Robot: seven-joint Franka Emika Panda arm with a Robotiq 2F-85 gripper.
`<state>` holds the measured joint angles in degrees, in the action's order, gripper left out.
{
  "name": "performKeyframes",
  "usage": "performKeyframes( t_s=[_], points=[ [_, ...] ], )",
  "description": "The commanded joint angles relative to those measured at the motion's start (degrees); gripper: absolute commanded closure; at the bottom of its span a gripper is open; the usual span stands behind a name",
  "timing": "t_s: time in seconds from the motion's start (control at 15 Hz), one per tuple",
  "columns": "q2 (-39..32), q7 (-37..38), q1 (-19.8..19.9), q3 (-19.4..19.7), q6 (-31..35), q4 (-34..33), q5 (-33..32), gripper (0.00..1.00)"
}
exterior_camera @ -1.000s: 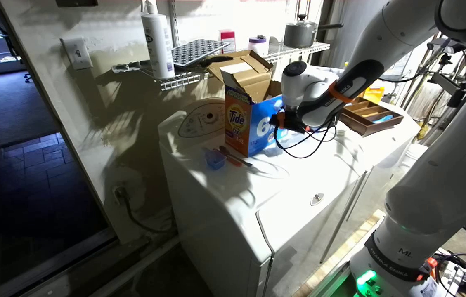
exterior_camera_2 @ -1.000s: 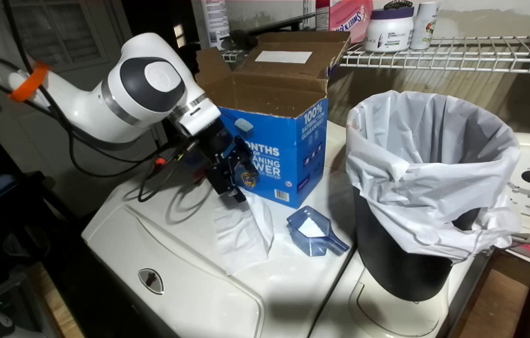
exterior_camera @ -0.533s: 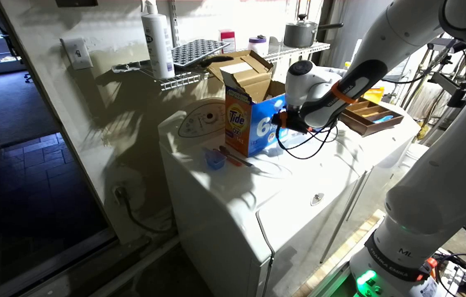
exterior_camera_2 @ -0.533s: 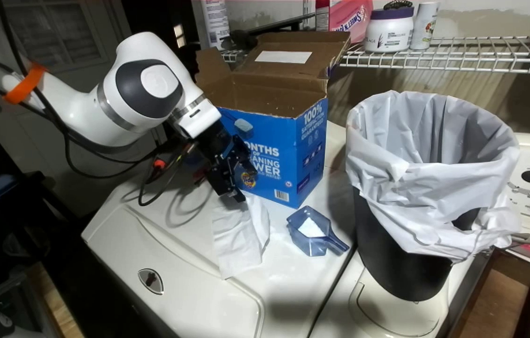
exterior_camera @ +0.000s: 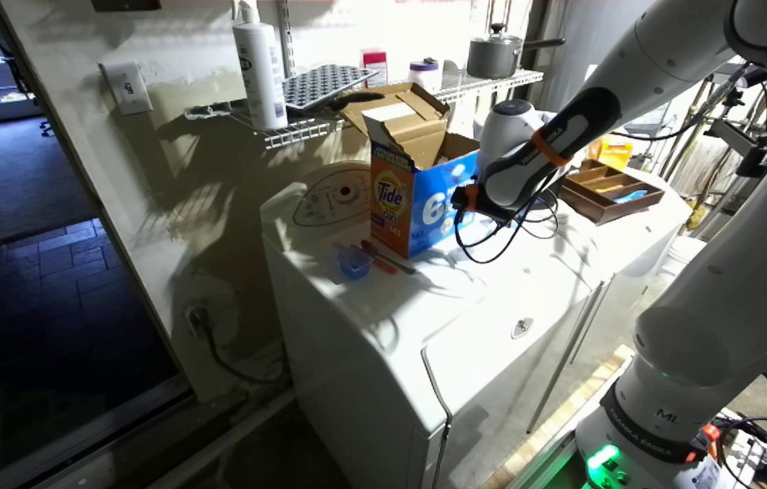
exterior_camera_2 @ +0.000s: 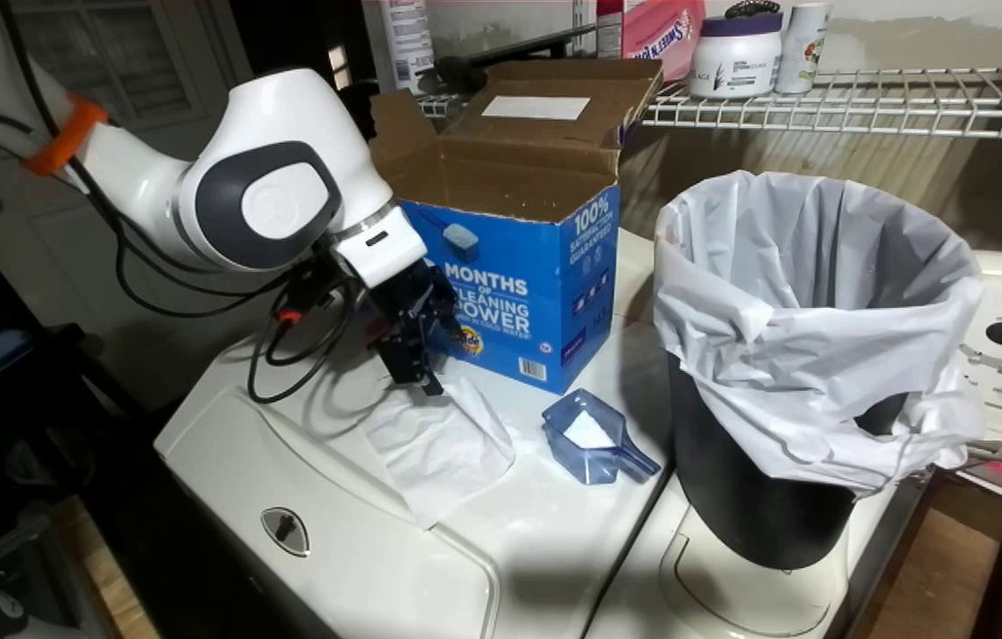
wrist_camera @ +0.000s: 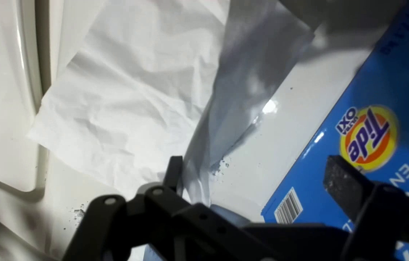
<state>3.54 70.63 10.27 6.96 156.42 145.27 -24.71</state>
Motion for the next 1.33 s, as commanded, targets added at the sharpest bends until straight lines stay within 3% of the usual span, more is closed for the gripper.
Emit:
performKeyframes(
  t_s=[0.0, 0.27, 0.53, 0.67, 1.0, 1.27],
  points=[
    [3.24, 3.74, 0.93, -1.00, -7.35, -0.65, -4.47, 0.00],
    [4.71, 10.53, 1.12, -3.15, -20.21, -3.49, -14.94, 0.00],
    [3.76, 10.10, -0.39, -4.30, -28.21, -5.82, -16.85, 0.00],
    [3.35, 10.30, -0.95, -4.63, -29.45, -6.48, -17.89, 0.00],
    [3.19, 7.37, -1.88, -3.49, -26.27, -5.69, -13.24, 0.00],
    [5.83, -1.52, -1.55, -1.84, -26.45, -3.65, -7.07, 0.00]
  ],
)
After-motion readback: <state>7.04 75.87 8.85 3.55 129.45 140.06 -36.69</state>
